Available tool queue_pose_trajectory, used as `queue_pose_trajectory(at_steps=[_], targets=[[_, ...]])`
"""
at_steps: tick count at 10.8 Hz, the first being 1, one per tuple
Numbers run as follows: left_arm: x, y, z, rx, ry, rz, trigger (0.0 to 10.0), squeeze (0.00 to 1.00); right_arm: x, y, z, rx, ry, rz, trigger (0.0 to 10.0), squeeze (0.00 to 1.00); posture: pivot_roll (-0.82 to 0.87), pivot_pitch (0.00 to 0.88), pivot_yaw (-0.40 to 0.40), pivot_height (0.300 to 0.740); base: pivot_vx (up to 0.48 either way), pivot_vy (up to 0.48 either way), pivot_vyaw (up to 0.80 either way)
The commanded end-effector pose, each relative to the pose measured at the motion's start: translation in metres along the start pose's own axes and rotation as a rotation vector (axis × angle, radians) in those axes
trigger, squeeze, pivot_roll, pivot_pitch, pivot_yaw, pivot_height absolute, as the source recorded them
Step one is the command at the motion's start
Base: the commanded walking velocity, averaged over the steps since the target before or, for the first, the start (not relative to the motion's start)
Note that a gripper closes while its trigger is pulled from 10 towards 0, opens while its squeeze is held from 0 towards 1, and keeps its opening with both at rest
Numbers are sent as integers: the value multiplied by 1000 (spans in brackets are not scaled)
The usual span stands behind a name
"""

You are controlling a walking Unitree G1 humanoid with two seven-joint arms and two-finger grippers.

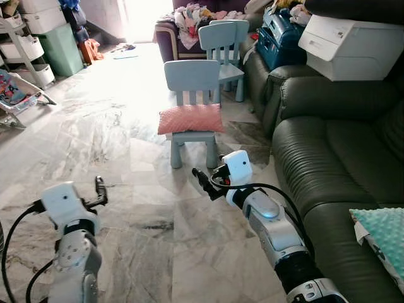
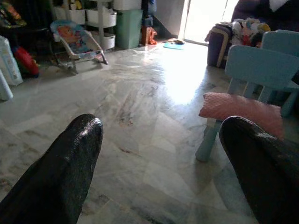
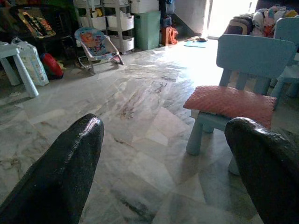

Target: Move the pillow to the sofa

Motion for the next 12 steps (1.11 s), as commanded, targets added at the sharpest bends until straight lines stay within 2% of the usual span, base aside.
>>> queue_pose_trajectory(at_steps=[1,5,7,12], targets=[[-1,0,4,7,8,0,10000,0,-4,9,2,10,8,-22,10000,0,-182,0,42,740,0,0,0],[0,1,-5,-11,-36,-9,10000,0,-4,9,3,9,10,-23,10000,0,-179,0,46,740,0,0,0],[1,1,-5,11,-40,-10,10000,0,-4,10,4,12,13,-25,10000,0,-178,0,48,740,0,0,0],[3,-1,-4,30,-41,0,10000,0,-4,10,7,16,21,-29,10000,0,-177,0,52,740,286,0,0]])
Point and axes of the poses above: a point about 5 cm out from each wrist's last joint towards the gripper, its own x axis pointing back from the gripper into the wrist, its own y axis along the axis of the wrist's last joint, z = x × y, the point moved 6 cm from there along -x, pointing out of the wrist towards the gripper, and after that the axes turned 4 degrees about x, right-handed, at the moved point
